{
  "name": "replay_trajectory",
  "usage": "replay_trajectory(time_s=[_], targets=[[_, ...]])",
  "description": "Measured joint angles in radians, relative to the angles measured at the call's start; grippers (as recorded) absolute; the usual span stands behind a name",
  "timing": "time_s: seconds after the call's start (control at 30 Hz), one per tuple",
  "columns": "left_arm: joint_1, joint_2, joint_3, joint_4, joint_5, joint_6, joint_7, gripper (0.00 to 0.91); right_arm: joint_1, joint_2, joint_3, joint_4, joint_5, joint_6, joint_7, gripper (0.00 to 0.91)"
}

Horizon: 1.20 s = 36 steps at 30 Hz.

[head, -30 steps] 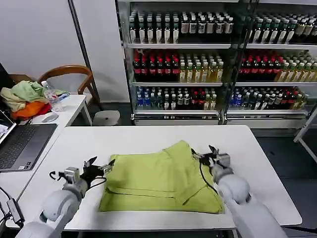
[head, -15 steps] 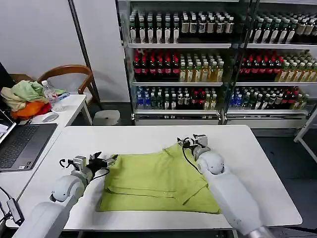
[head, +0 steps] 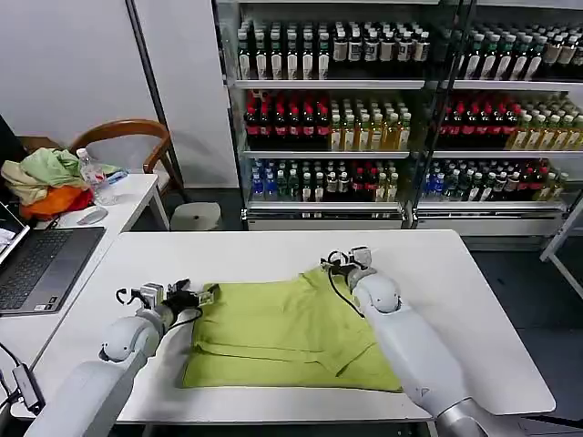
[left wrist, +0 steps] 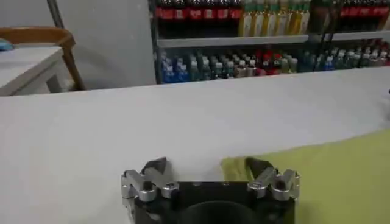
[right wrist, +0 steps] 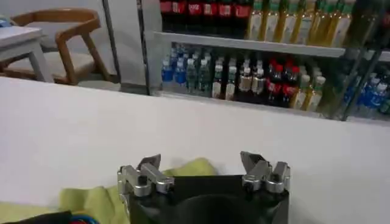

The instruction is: Fold and organize the clothes.

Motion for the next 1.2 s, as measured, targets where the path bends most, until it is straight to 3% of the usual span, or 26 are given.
replay_trajectory(time_s=[0.03, 0.07, 0.4, 0.83, 1.2], targets=[[0.0, 0.0, 0.0, 0.001, 0.001, 0.001, 0.0, 0.05, 0.0, 0.0, -0.002, 0.0, 0.004, -0.004, 0.002, 0.0], [0.0, 0.0, 0.0, 0.001, 0.002, 0.002, 0.001, 0.04, 0.0, -0.001, -0.004, 0.0, 0.008, -0.007, 0.005, 0.0], [0.015, 0.004, -0.002, -0.019, 0.003, 0.006, 0.017, 0.05, -0.005, -0.001, -0.007, 0.005, 0.037, -0.026, 0.017, 0.0], [0.037, -0.005, -0.004, -0.043, 0.0, 0.003, 0.025, 0.04, -0.019, -0.002, -0.002, 0.011, 0.025, 0.001, -0.01, 0.0], [0.077, 0.015, -0.021, -0.087, -0.017, -0.03, 0.043, 0.05, -0.089, -0.056, 0.019, 0.141, 0.031, 0.015, -0.008, 0.0]])
